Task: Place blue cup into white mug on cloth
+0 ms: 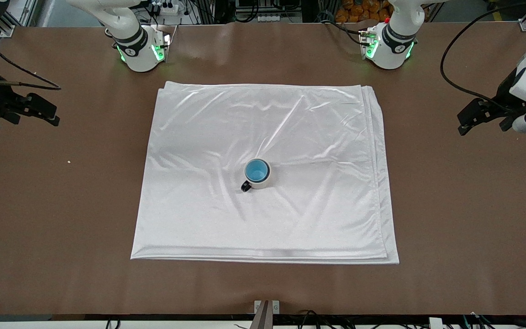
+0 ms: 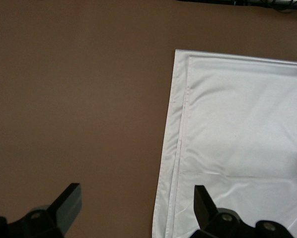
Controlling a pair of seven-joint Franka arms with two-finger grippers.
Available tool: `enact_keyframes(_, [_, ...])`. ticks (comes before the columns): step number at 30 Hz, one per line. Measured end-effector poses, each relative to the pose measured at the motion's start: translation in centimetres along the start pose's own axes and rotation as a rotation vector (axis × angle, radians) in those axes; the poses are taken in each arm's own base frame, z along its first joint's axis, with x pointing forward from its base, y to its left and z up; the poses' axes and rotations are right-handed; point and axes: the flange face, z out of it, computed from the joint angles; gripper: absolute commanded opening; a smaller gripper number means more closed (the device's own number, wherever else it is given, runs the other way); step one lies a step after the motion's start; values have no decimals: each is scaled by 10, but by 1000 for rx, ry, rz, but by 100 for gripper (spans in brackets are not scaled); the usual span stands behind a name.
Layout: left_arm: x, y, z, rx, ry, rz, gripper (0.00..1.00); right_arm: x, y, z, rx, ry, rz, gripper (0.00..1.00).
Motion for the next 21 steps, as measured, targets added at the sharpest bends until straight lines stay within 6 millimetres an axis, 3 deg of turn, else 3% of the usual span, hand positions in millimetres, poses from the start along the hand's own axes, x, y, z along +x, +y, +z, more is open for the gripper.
enact_keyframes(6, [0, 0, 0, -1, 0, 0, 100, 0, 3, -1, -1, 2, -42, 100])
enact_keyframes(16, [-1, 1, -2, -1, -1, 1, 100, 3, 30, 1, 0, -1, -56, 100])
enact_keyframes(21, [-1, 0, -5, 0, -7, 0, 100, 3, 34, 1, 0, -2, -57, 100])
